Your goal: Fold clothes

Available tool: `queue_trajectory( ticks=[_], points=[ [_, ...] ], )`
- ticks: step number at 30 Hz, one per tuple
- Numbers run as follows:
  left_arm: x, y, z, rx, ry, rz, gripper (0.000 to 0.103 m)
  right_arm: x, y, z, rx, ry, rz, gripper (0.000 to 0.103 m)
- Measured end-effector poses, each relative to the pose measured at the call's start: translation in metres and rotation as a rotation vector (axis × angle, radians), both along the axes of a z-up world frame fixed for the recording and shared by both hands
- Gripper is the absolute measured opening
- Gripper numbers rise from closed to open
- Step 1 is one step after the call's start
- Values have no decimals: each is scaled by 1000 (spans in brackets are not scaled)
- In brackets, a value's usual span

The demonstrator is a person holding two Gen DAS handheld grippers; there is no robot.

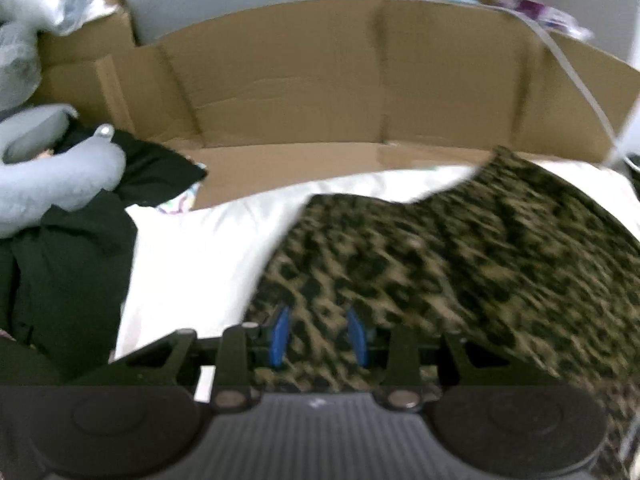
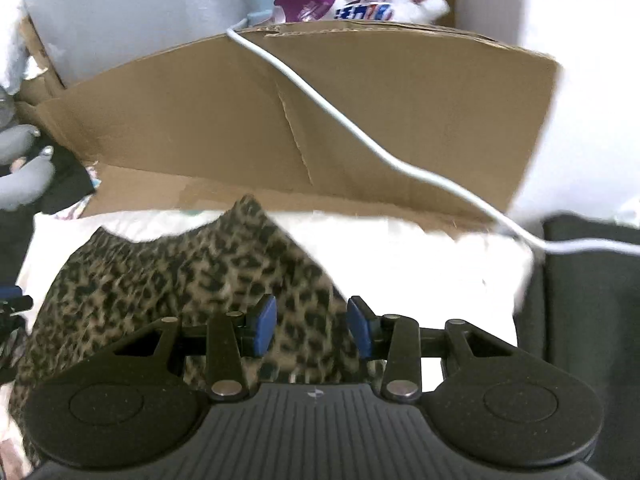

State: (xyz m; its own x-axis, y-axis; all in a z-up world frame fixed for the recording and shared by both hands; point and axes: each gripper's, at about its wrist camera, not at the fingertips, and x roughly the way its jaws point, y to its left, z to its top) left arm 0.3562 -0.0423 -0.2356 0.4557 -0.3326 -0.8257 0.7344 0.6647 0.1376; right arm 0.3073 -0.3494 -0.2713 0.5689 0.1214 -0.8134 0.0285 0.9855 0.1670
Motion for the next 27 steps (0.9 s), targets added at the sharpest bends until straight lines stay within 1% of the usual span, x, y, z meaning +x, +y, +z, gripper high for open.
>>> queue_trajectory(
  ticks=[3,9,13,15,20,25,27],
  points=[
    [-34,3,14,-10,10,-56,35,-34,-5,8,-6,-22,-14,46],
    [-81,14,39,-38,50,-92,35,-99,-19,24,-6,-84,-78,46],
    [-108,20,50,-77,68,-111,38,-129,-30,3,4,-92,-148,46],
    [-116,23,46,-120,82,-102,39,-144,-35,-9,9,-95,-184,46],
    [-135,21,17,-121,158,-103,39,-181,-48,-39,23,-101,-273,46],
    [-148,20,-3,-102,207,-127,39,-192,-55,-71,38,-26,-268,46],
    [-155,19,-7,-106,221,-154,39,-190,-60,-77,59,-27,-277,46]
  ],
)
